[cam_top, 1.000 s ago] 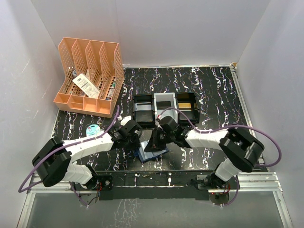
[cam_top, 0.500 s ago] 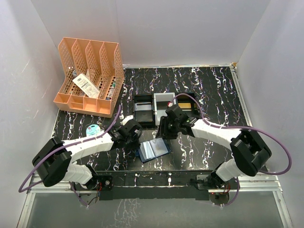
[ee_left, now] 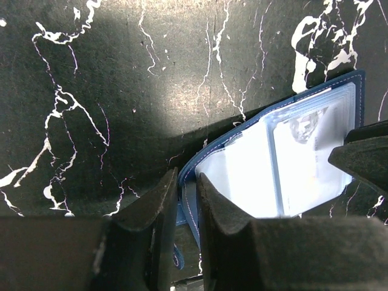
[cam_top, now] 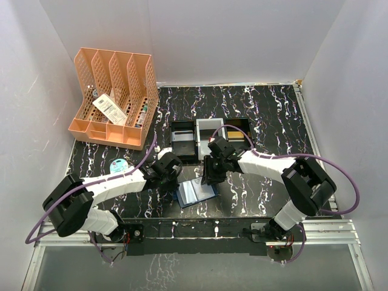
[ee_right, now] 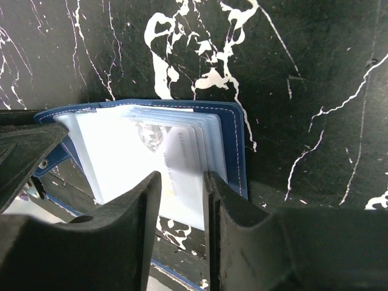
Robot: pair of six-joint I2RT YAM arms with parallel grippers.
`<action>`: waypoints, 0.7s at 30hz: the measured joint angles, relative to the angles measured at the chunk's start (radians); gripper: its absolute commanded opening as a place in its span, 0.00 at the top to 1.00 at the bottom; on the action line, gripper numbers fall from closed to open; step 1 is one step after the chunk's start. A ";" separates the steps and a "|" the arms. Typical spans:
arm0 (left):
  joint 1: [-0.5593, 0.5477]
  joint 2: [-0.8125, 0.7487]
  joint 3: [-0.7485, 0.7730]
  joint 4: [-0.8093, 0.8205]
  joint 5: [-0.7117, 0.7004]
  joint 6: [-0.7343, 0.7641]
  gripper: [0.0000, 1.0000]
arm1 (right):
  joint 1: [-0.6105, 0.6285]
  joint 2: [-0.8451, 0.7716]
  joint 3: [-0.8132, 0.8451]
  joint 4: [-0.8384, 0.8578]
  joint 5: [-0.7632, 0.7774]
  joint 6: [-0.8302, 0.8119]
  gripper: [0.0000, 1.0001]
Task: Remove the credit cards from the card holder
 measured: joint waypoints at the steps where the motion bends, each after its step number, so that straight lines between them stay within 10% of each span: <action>1: 0.000 0.001 0.000 0.000 0.002 0.004 0.85 | 0.000 0.001 0.000 0.000 -0.002 -0.004 0.77; 9: 0.000 0.013 0.009 0.008 0.025 0.019 0.86 | 0.002 0.001 0.000 0.026 -0.074 -0.010 0.90; 21: 0.000 0.013 0.016 0.007 0.033 0.024 0.87 | 0.003 -0.050 0.001 -0.037 0.019 -0.002 0.60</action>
